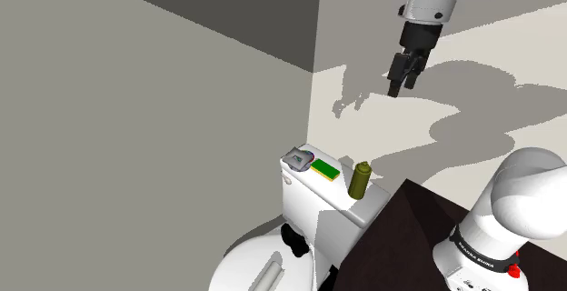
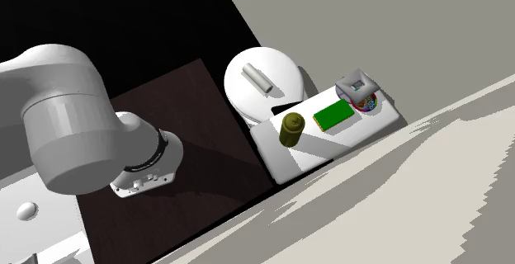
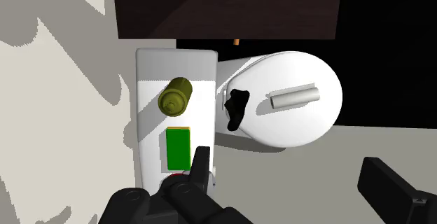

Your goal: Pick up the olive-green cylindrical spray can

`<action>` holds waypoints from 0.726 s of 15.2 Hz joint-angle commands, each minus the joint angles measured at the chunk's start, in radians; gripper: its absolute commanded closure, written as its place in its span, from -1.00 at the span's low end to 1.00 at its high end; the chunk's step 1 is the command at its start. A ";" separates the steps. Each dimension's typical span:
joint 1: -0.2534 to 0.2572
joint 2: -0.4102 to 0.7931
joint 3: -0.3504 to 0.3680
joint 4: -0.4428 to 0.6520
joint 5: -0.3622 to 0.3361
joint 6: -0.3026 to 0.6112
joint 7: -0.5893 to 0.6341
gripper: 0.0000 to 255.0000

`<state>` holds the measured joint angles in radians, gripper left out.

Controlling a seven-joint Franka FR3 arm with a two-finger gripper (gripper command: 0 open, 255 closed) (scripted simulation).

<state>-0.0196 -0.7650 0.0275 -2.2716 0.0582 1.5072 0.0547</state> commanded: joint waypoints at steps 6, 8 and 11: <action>-0.007 0.059 -0.011 -0.112 -0.043 0.131 -0.047 -1.00; -0.011 0.091 -0.016 -0.150 -0.061 0.186 -0.063 -1.00; -0.018 0.149 -0.023 -0.200 -0.089 0.270 -0.086 -1.00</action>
<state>-0.0365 -0.6330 0.0042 -2.4580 -0.0223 1.7527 -0.0257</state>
